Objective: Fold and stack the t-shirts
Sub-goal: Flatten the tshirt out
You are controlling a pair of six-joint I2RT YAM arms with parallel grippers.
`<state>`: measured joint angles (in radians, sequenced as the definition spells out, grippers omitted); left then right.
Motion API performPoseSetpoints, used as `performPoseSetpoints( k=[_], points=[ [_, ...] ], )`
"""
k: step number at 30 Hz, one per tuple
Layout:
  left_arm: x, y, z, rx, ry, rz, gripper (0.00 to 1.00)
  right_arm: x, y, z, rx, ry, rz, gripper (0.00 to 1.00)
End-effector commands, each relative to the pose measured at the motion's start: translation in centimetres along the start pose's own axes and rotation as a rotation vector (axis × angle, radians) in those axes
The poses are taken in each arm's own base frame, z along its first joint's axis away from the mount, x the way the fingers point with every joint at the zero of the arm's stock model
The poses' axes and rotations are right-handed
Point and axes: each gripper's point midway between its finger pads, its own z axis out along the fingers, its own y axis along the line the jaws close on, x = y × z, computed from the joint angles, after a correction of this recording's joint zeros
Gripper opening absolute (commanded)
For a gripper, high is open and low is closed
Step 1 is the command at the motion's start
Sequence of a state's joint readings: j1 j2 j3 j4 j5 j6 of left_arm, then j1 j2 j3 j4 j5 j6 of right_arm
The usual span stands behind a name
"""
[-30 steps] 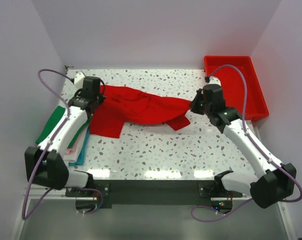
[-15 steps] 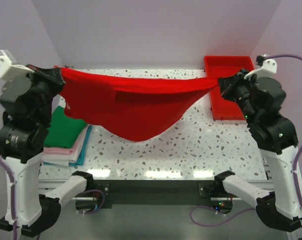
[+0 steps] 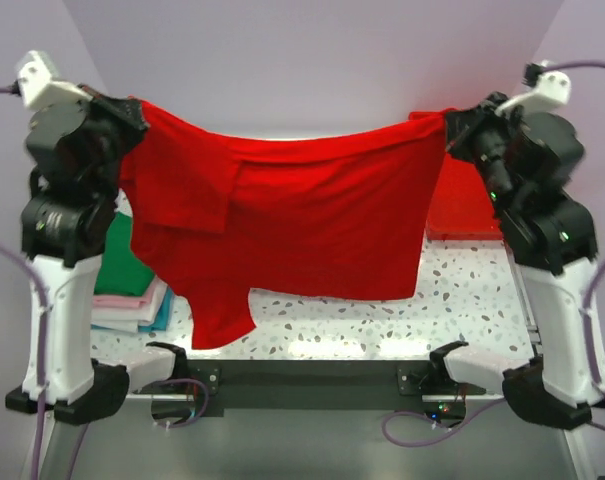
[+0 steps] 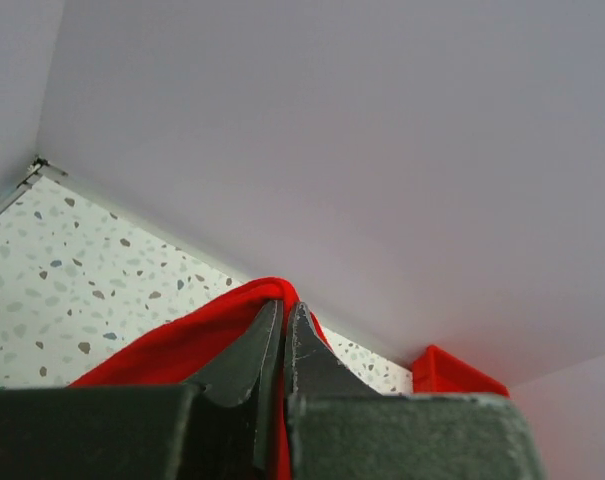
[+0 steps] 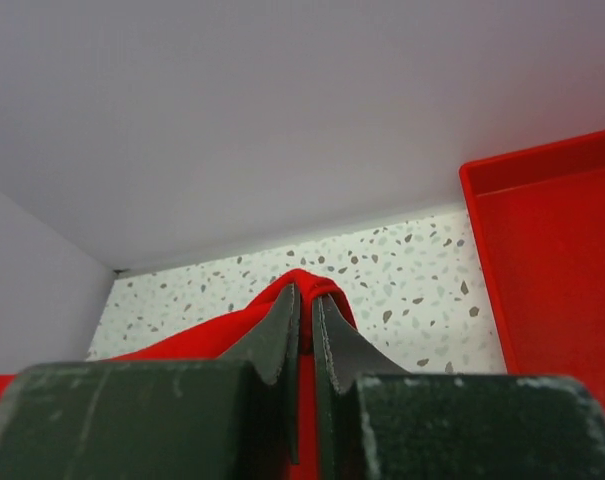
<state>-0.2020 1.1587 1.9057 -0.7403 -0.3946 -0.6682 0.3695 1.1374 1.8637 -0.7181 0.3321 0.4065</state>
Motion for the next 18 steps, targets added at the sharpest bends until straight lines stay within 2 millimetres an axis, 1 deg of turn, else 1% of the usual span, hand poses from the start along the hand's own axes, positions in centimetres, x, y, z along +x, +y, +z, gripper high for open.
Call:
performPoseSetpoints(
  k=[1, 2, 3, 4, 5, 6, 7, 8, 9, 10, 11, 12, 13, 14, 15, 16, 17, 18],
  points=[
    [1.1, -2.1, 4.8, 0.084, -0.017, -0.005, 0.0, 1.4, 0.1, 6.0, 0.056, -0.001, -0.068, 0.0],
    [2.3, -2.3, 7.0, 0.088, 0.01, -0.009, 0.0, 1.6, 0.3, 7.2, 0.052, 0.002, -0.07, 0.0],
    [1.5, -2.7, 8.6, 0.117, -0.022, -0.025, 0.0, 2.1, 0.2, 10.0, 0.06, 0.004, -0.07, 0.0],
    [3.5, -3.2, 11.1, 0.151, 0.027, -0.024, 0.0, 2.2, 0.3, 11.4, 0.052, 0.005, -0.052, 0.0],
    [3.0, -3.9, 12.2, 0.178, 0.012, -0.04, 0.0, 2.5, 0.3, 12.9, 0.04, 0.012, -0.038, 0.0],
    [2.0, -4.5, 13.6, 0.21, -0.022, -0.051, 0.0, 2.2, 0.6, 15.3, 0.0, 0.006, -0.017, 0.0],
    [1.9, -5.7, 15.7, 0.253, -0.022, -0.055, 0.0, 2.2, 0.7, 16.7, -0.009, 0.008, 0.005, 0.0],
    [1.3, -6.4, 16.7, 0.284, -0.033, -0.058, 0.0, -0.5, 1.7, 16.8, -0.043, -0.05, 0.023, 0.0],
    [0.2, -6.9, 17.7, 0.308, -0.053, -0.06, 0.0, -1.3, 1.4, 17.6, -0.047, -0.067, 0.026, 0.0],
    [2.0, -7.1, 20.5, 0.335, -0.01, -0.054, 0.0, -0.6, 1.1, 19.6, -0.039, -0.056, 0.03, 0.0],
    [-1.7, -9.5, 19.3, 0.409, -0.091, -0.067, 0.0, -3.4, 1.8, 19.2, -0.068, -0.12, 0.044, 0.0],
    [-2.9, -10.2, 19.4, 0.454, -0.129, -0.073, 0.0, -4.2, 1.4, 19.6, -0.071, -0.141, 0.05, 0.0],
    [-3.1, -11.2, 19.4, 0.51, -0.133, -0.074, 0.0, -4.9, 1.4, 19.8, -0.073, -0.16, 0.058, 0.0],
    [-3.8, -10.4, 19.8, 0.508, -0.153, -0.095, 0.0, -6.0, 1.6, 19.9, -0.087, -0.197, 0.064, 0.0],
    [-5.4, -10.4, 19.5, 0.541, -0.21, -0.102, 0.0, -6.5, 1.1, 19.9, -0.08, -0.214, 0.065, 0.0],
    [-6.4, -10.4, 18.6, 0.565, -0.232, -0.106, 0.0, -6.7, 1.0, 20.0, -0.083, -0.221, 0.065, 0.0],
    [-5.8, -9.5, 19.3, 0.556, -0.224, -0.119, 0.0, -6.4, 0.6, 20.1, -0.076, -0.218, 0.065, 0.0],
    [-6.0, -8.7, 19.6, 0.539, -0.228, -0.118, 0.0, -6.2, 0.0, 20.3, -0.062, -0.216, 0.064, 0.0]
  ],
)
